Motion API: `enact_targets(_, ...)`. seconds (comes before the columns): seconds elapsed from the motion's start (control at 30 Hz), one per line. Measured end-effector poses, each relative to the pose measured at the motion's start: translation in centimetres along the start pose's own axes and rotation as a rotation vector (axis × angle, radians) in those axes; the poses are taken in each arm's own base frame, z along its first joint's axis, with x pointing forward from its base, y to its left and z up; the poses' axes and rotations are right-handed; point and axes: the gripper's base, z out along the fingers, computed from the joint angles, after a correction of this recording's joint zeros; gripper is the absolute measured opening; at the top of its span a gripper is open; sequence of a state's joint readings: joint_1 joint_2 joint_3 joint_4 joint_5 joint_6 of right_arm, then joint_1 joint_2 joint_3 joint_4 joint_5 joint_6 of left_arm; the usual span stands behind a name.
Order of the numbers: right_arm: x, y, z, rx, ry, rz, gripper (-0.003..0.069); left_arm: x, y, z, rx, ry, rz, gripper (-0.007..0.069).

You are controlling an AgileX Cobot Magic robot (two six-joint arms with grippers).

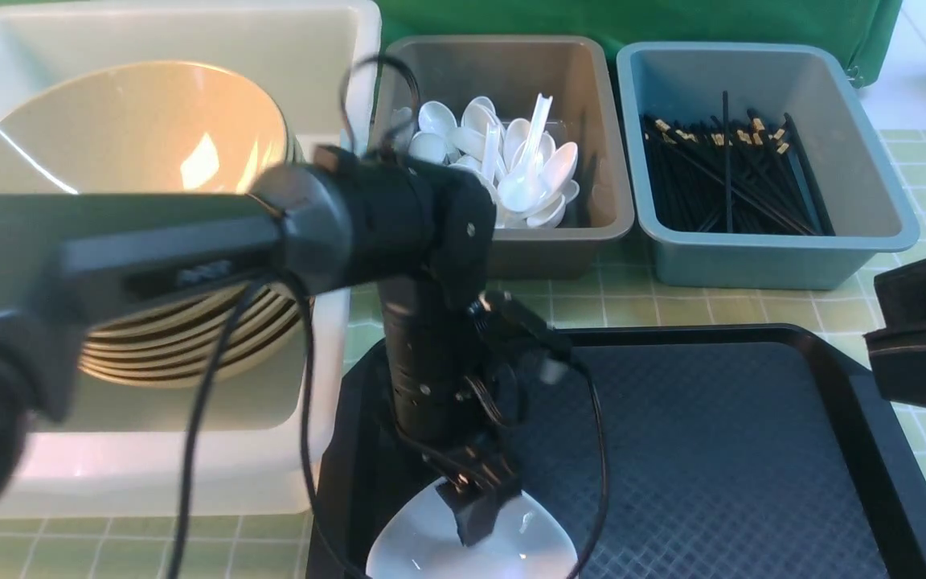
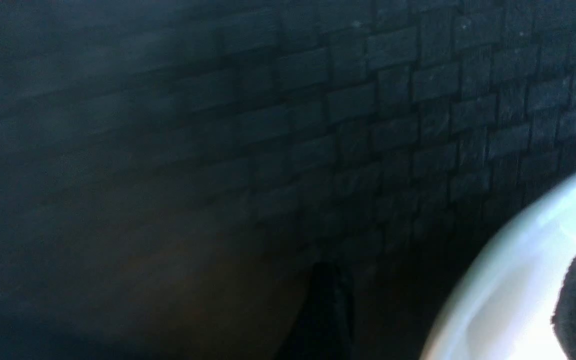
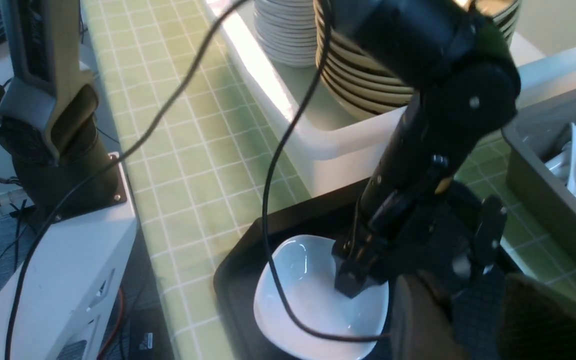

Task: On green table put chopsticks spoon bowls plates into blue grey white boxes.
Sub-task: 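Grasp the small white bowl on the black tray by its rim with the left gripper, then place the white bowl into the white bin with the other dishes with the left gripper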

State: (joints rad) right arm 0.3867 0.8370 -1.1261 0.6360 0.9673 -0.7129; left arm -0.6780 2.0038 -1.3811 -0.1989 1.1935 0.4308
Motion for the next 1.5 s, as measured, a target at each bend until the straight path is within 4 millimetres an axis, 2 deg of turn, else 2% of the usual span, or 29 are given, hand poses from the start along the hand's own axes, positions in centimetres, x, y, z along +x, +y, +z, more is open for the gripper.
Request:
enact_targets(0.1,0.0,0.0,0.0,0.000,0.000,-0.001,0.0236,-0.4,-0.1,0.3,0.038,-0.005,0.007,0.0426)
enact_targets(0.23,0.0,0.0,0.0,0.000,0.000,-0.001,0.0236,-0.6,-0.2,0.7,0.069,-0.004,0.014,0.0229)
enact_targets(0.27,0.0,0.0,0.0,0.000,0.000,-0.001,0.0236,-0.6,-0.1,0.7,0.070,-0.003,0.014,0.0217)
enact_targets(0.33,0.0,0.0,0.0,0.000,0.000,-0.005,0.0236,-0.4,0.0,0.7,0.105,0.007,-0.004,0.0088)
enact_targets(0.37,0.0,0.0,0.0,0.000,0.000,-0.011,0.0236,-0.3,0.1,0.7,0.124,0.008,-0.017,0.0066)
enact_targets(0.5,0.0,0.0,0.0,0.000,0.000,-0.025,0.0236,0.1,0.9,0.0,0.154,-0.030,-0.067,0.0059)
enact_targets(0.6,0.0,0.0,0.0,0.000,0.000,-0.028,0.0236,0.3,2.3,-2.8,0.171,-0.159,-0.128,0.0013)
enact_targets(0.7,0.0,0.0,0.0,0.000,0.000,-0.035,0.0236,1.1,3.6,-7.0,0.194,-0.334,-0.195,0.0015)
enact_targets(0.73,0.0,0.0,0.0,0.000,0.000,-0.036,0.0236,1.1,3.7,-7.3,0.196,-0.346,-0.199,0.0015)
enact_targets(0.77,0.0,0.0,0.0,0.001,-0.001,-0.042,0.0236,2.1,4.1,-10.4,0.201,-0.452,-0.227,0.0015)
enact_targets(0.8,0.0,0.0,0.0,0.001,-0.001,-0.043,0.0236,2.2,4.3,-10.4,0.206,-0.457,-0.234,0.0015)
enact_targets(0.87,0.0,0.0,0.0,0.005,-0.005,-0.044,0.0236,4.7,5.0,-15.2,0.206,-0.621,-0.302,0.0015)
enact_targets(0.97,-0.1,-0.1,0.0,0.007,-0.008,-0.045,0.0236,8.5,6.1,-19.2,0.174,-0.760,-0.381,0.0015)
enact_targets(1.07,-0.1,-0.1,0.0,0.012,-0.013,-0.049,0.0236,14.1,7.5,-22.8,0.086,-0.893,-0.506,0.0015)
enact_targets(1.1,-0.2,-0.1,0.0,0.016,-0.019,-0.049,0.0236,16.8,7.6,-24.3,0.032,-0.946,-0.558,0.0015)
enact_targets(1.13,-0.2,-0.2,0.0,0.018,-0.026,-0.047,0.0236,18.2,7.6,-24.9,0.004,-0.969,-0.591,0.0015)
enact_targets(1.27,-0.4,-0.2,0.0,0.021,-0.048,-0.039,0.0236,26.9,7.3,-27.8,-0.173,-1.098,-0.854,0.0015)
enact_targets(1.37,-0.5,-0.2,0.0,0.019,-0.050,-0.038,0.0236,33.1,6.7,-28.6,-0.310,-1.157,-1.096,0.0015)
enact_targets(1.4,-0.5,-0.2,0.0,0.019,-0.050,-0.038,0.0236,33.4,6.7,-28.6,-0.315,-1.158,-1.111,0.0015)
enact_targets(1.43,-0.5,-0.2,0.0,0.019,-0.050,-0.039,0.0236,35.5,6.3,-28.5,-0.352,-1.171,-1.217,0.0015)
enact_targets(1.5,-0.5,-0.2,0.0,0.019,-0.050,-0.041,0.0236,37.2,6.1,-27.8,-0.369,-1.163,-1.331,0.0015)
